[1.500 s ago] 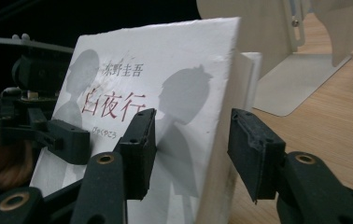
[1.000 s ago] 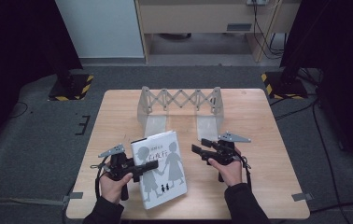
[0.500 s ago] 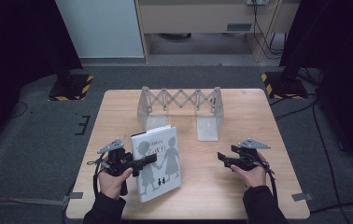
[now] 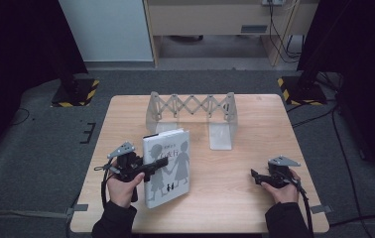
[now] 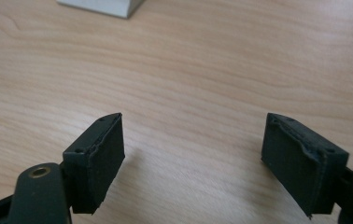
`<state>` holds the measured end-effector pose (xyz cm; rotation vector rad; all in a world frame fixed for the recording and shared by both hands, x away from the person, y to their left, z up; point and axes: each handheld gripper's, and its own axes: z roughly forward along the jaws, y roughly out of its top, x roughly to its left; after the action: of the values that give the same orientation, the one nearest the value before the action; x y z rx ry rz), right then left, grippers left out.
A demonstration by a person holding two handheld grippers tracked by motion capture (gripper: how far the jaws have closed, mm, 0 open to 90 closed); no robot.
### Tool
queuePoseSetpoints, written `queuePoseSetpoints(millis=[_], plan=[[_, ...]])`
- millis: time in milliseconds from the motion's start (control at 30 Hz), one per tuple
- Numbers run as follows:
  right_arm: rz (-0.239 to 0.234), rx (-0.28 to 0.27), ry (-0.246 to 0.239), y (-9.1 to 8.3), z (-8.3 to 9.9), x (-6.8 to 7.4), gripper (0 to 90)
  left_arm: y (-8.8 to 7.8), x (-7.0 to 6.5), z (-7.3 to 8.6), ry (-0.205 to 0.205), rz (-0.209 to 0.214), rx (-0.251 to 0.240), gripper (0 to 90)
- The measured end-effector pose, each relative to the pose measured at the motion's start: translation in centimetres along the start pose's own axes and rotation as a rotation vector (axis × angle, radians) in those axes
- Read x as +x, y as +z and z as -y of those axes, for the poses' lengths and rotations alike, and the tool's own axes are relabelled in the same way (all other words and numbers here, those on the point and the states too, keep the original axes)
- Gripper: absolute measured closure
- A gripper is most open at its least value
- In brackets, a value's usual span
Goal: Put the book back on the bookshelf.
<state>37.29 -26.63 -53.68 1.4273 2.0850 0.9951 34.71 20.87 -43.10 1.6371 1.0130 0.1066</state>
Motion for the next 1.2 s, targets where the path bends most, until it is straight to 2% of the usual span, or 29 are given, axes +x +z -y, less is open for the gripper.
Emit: queuePoseSetpoints(millis=[100,233,400,567,733,900,1200], plan=[[0.023,0.017,-0.01,0.0,0.1,-0.3,20.7,-0.2,0.1,-0.4,0.002,-0.03,-0.007,52.8],[0.027,0.024,-0.021,0.0,0.1,-0.4,19.8,-0.7,0.2,-1.0,0.019,-0.068,-0.016,52.8],[0.036,0.032,-0.027,0.1,0.0,-0.3,18.8,-1.4,0.6,-1.9,0.008,-0.083,-0.048,52.7],[0.041,0.036,-0.031,0.1,0.0,-0.3,15.8,-1.9,0.7,-3.1,0.02,-0.123,-0.076,52.6],[0.046,0.043,-0.023,0.2,0.0,-0.3,12.3,-2.1,1.4,-4.3,0.018,-0.139,-0.105,52.6],[0.049,0.058,-0.012,0.3,0.0,-0.3,6.0,-1.4,1.8,-5.4,0.035,-0.187,-0.127,52.6],[0.046,0.067,-0.019,0.4,-0.1,-0.4,2.9,1.0,3.2,-7.0,0.065,-0.262,-0.131,52.6]])
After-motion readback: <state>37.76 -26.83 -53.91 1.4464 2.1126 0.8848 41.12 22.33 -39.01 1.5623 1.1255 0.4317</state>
